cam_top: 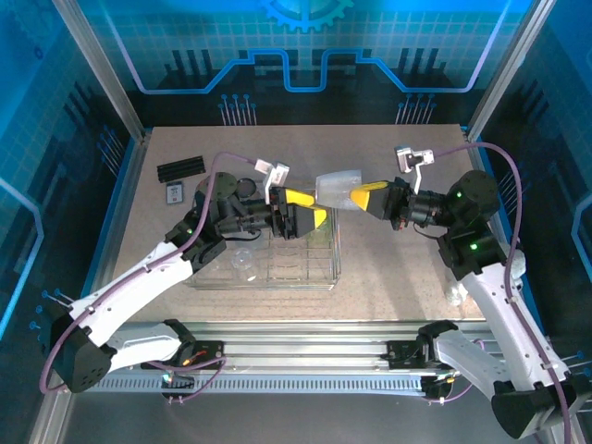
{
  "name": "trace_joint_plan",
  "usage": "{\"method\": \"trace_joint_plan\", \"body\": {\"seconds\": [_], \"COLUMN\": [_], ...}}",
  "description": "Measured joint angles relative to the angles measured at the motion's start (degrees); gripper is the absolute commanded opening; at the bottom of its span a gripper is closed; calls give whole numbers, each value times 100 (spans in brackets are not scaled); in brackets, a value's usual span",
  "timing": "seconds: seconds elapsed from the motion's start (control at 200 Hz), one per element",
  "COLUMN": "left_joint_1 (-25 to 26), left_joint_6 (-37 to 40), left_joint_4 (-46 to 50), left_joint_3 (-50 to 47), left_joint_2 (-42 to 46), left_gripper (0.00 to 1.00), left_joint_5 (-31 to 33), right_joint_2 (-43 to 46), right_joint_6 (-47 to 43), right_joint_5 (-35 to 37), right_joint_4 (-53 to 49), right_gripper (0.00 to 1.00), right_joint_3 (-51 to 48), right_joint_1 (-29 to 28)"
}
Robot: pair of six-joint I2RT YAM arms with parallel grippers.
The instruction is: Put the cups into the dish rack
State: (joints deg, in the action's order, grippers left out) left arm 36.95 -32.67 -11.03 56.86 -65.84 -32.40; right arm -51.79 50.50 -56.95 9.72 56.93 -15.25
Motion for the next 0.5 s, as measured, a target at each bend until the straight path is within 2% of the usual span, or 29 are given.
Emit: {"method": "trace_joint_plan", "body": {"seconds": [0.295, 0.5], "left_joint_1": [0, 0], "left_joint_6": [-345, -518], "left_joint_4": [-699, -774], "left_joint_3": [0, 81], "left_joint_2": [0, -63], "left_gripper": [98, 84], "left_joint_5": [-455, -654], "right_joint_2": [-103, -190], "right_joint_6": [-15, -61], "right_joint_5": [-190, -186], "right_joint_4": [-42, -131], "right_gripper": [0, 0], "right_joint_3": [0, 0], "right_joint_1": [-249, -286]}}
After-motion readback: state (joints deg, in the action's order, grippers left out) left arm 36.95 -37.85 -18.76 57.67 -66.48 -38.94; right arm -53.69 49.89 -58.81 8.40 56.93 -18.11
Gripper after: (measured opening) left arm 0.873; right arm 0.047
